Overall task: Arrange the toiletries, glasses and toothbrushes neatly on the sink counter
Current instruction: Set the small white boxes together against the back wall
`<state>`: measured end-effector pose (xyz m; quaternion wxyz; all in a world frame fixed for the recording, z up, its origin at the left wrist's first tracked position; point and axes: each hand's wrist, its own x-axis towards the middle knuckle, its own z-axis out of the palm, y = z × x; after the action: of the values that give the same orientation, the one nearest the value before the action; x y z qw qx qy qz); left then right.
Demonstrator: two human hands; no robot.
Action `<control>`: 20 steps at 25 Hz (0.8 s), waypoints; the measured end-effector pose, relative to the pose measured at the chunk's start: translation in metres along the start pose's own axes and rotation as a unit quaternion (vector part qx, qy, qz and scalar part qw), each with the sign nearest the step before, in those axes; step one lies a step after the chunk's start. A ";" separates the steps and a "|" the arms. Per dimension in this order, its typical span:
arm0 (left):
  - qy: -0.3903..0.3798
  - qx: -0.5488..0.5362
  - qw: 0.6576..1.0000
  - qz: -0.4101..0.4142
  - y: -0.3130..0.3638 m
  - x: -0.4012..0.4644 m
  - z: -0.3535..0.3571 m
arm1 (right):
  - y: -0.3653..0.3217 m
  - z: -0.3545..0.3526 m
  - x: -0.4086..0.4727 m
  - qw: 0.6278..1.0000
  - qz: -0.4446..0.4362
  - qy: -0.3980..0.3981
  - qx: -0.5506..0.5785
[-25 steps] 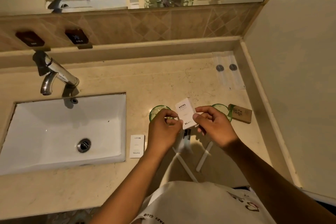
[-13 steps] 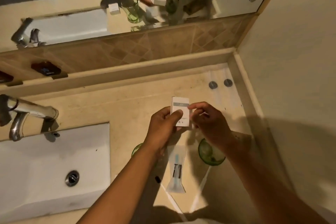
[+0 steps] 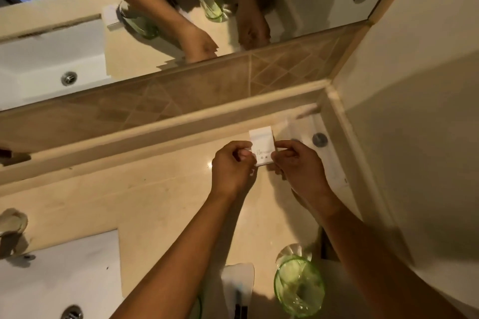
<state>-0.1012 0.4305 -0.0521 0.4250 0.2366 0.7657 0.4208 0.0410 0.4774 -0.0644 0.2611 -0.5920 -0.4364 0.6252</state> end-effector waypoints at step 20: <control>0.033 0.121 0.982 0.141 -0.032 0.041 0.025 | 0.015 0.026 0.052 0.942 -0.113 0.121 -0.291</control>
<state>-0.1013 0.4542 -0.1047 0.3043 0.3776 0.7835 0.3885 0.0100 0.5078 -0.1054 0.1975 -0.6603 -0.6285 0.3606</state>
